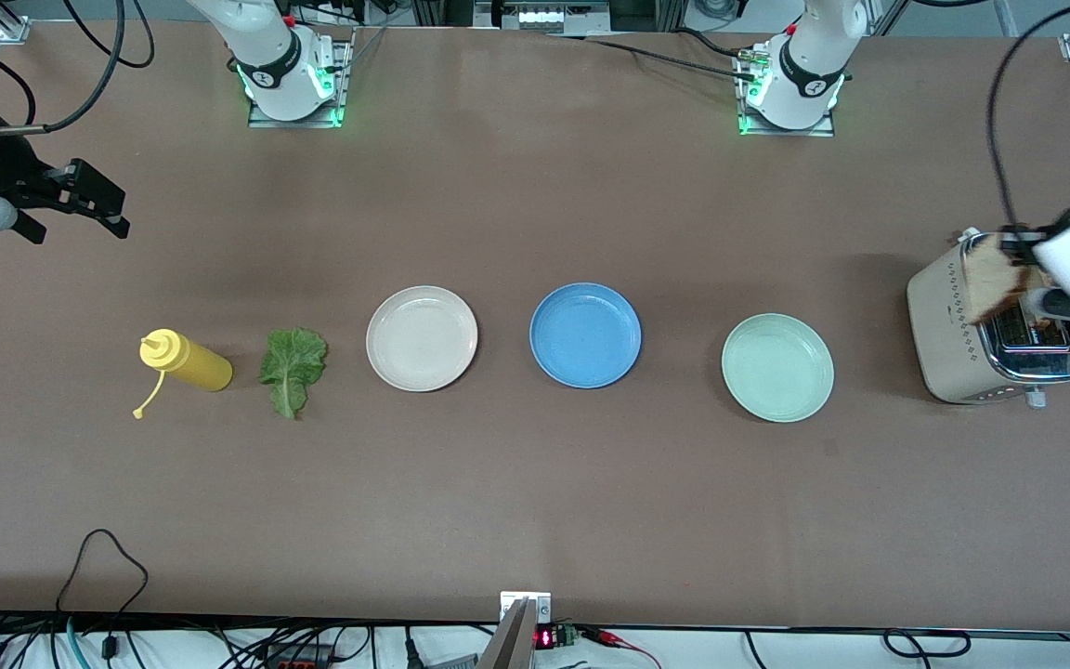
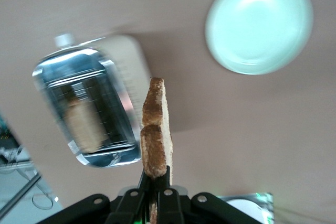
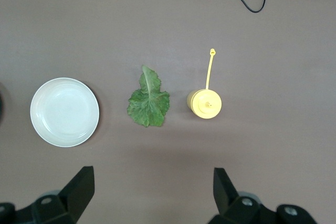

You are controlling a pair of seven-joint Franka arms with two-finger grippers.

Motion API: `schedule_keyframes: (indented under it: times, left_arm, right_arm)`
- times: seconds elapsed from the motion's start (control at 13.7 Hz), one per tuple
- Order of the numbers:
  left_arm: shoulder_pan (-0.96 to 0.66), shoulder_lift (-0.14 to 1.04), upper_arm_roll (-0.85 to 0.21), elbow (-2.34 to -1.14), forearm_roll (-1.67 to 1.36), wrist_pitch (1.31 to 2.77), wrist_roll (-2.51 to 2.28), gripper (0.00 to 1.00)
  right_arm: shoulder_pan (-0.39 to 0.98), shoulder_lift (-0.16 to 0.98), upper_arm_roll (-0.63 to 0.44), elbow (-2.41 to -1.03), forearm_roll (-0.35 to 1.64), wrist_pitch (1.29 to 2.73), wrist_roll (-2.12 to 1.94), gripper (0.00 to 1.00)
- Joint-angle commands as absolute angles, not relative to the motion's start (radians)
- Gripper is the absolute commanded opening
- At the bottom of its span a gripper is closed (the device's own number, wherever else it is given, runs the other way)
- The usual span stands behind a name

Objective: Make sandwich in blue plate with both arms
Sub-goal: 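Carry the bread slice with the left gripper over the blue plate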

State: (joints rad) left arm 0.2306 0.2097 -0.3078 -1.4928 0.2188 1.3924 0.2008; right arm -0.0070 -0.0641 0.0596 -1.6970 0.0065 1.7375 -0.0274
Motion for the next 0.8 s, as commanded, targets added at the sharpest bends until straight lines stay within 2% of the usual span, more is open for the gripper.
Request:
schedule_keyframes:
  times: [0.0,0.44,0.73]
  left_arm:
    - [0.181,0.308,-0.383,-1.467,0.134,1.37,0.099,0.01]
    - [0.112,0.469,-0.385,-1.495,-0.361,1.609,-0.046,0.0]
    - [0.045,0.503,-0.39,-1.667,-0.685,1.898,0.021,0.0]
  right_arm:
    - [-0.014,-0.075,0.064,-1.69,0.002,1.726,-0.041,1.0]
    - [-0.014,-0.074,0.064,-1.692,0.0,1.726,-0.04,1.0]
    - [-0.014,-0.074,0.064,-1.693,0.0,1.726,-0.04,1.0]
